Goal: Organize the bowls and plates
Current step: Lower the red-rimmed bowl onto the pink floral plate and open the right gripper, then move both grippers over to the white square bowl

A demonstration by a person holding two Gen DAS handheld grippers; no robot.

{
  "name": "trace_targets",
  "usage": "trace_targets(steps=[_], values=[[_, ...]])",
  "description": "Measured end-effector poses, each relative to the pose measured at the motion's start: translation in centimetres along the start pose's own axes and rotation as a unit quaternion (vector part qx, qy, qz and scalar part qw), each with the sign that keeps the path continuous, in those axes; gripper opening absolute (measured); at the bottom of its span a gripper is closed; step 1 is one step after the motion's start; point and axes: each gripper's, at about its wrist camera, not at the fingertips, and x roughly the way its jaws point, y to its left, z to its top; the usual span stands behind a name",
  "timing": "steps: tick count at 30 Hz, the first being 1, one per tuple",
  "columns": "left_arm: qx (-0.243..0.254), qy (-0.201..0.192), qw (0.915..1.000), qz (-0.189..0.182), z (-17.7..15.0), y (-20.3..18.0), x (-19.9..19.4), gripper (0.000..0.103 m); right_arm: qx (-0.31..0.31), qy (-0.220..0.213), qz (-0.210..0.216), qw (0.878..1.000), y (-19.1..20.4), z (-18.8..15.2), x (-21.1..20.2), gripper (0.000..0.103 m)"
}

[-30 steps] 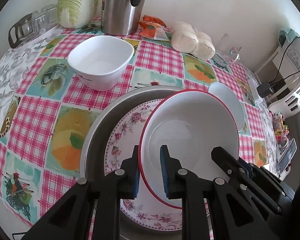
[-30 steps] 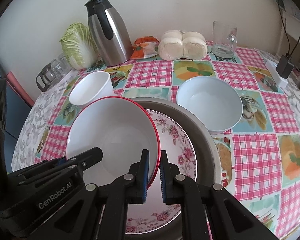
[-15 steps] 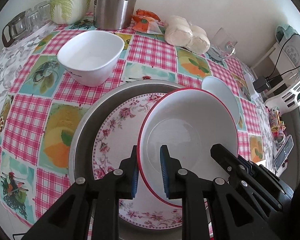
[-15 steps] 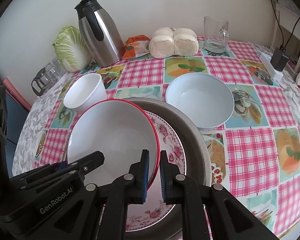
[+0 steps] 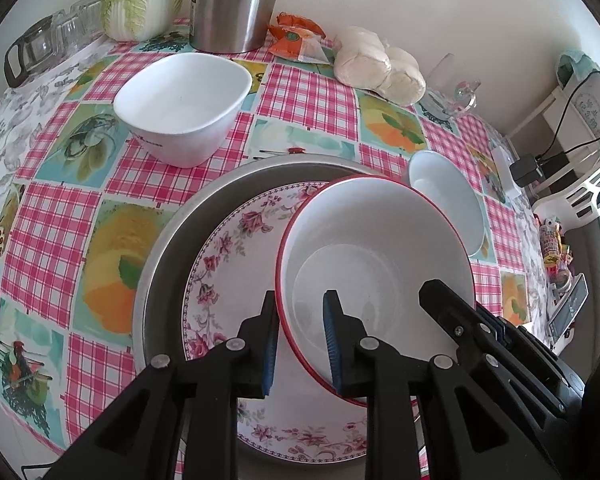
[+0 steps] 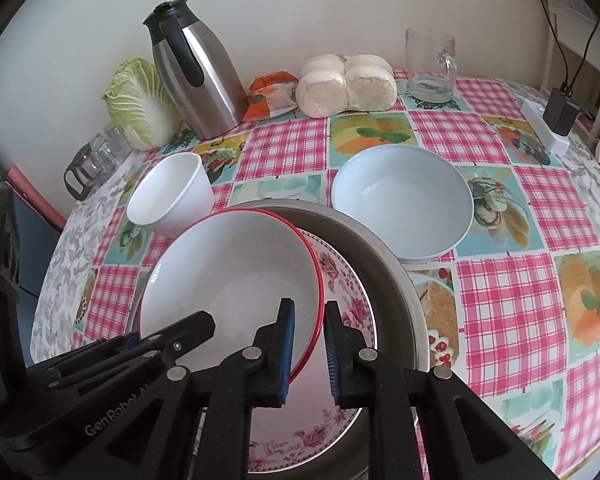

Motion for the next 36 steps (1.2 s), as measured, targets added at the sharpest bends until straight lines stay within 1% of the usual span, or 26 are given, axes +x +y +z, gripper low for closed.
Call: trace_targets(steps=[3,6,9,11,14,15,16,17,20,21,22,24,27,28,30,31,34,35,36], values=[[0.0,0.0,1.0,0.0,0.0,0.0,0.1,0.023,-0.005,-0.002,-0.004,1.0,0.2,0.0,0.1,0.019],[-0.003,0.0,1.0,0.004,0.0,0.1,0.2,0.027,-0.004,0.001,0.001,1.0,0.1,0.0,0.3,0.02],[-0.006,0.0,0.9999,0.008,0.0,0.3,0.2,0.033,0.002,0.008,0.005,1.0,-0.2,0.0,0.6,0.027],[-0.008,-0.002,0.9999,0.009,0.1,0.4,0.0,0.04,0.003,0.008,0.003,1.0,-0.2,0.0,0.5,0.029],[-0.014,-0.008,0.9998,0.012,0.1,0.7,-0.5,0.047,0.006,0.011,0.0,1.0,-0.3,0.0,0.3,0.033],[-0.017,-0.011,0.9997,0.01,0.1,0.9,-0.7,0.048,0.007,0.01,-0.003,1.0,-0.3,0.0,0.1,0.039],[-0.02,-0.014,0.9997,0.008,0.1,1.0,-0.9,0.053,0.011,0.008,-0.006,1.0,-0.5,0.0,-0.2,0.046],[-0.023,-0.018,0.9996,0.007,0.1,1.1,-1.2,0.058,0.013,0.005,-0.007,1.0,-0.5,0.1,-0.4,0.049],[-0.023,-0.033,0.9991,0.014,0.3,1.4,-2.0,0.063,0.016,-0.009,0.001,1.0,-0.8,0.3,-1.4,0.057],[-0.023,-0.037,0.9989,0.019,0.3,1.4,-2.2,0.065,0.016,-0.015,0.003,1.0,-0.8,0.3,-1.8,0.063],[-0.023,-0.041,0.9986,0.023,0.3,1.5,-2.3,0.069,0.016,-0.019,0.004,1.0,-0.8,0.4,-2.0,0.066],[-0.026,-0.047,0.9982,0.027,0.4,1.7,-2.6,0.072,0.012,-0.025,0.001,1.0,-0.6,0.5,-2.3,0.068],[-0.032,-0.052,0.9973,0.04,0.4,2.2,-2.7,0.073,0.007,-0.029,-0.005,1.0,-0.4,0.4,-2.3,0.079],[-0.034,-0.053,0.997,0.045,0.5,2.4,-2.8,0.074,0.005,-0.028,-0.005,1.0,-0.4,0.4,-2.3,0.079],[-0.043,-0.059,0.9961,0.051,0.6,3.0,-2.9,0.08,0.002,-0.026,-0.001,1.0,-0.4,0.4,-2.3,0.082],[-0.045,-0.063,0.9956,0.053,0.7,3.2,-3.1,0.084,0.001,-0.026,0.001,1.0,-0.4,0.4,-2.2,0.086],[-0.052,-0.076,0.9935,0.067,0.8,3.9,-3.6,0.085,-0.006,-0.03,-0.007,1.0,-0.1,0.3,-2.2,0.091],[-0.055,-0.078,0.9927,0.073,0.9,4.2,-3.7,0.086,-0.009,-0.032,-0.009,0.999,0.0,0.3,-2.2,0.093],[-0.058,-0.081,0.9919,0.079,0.9,4.4,-3.8,0.088,-0.011,-0.034,-0.011,0.999,0.1,0.3,-2.2,0.099]])
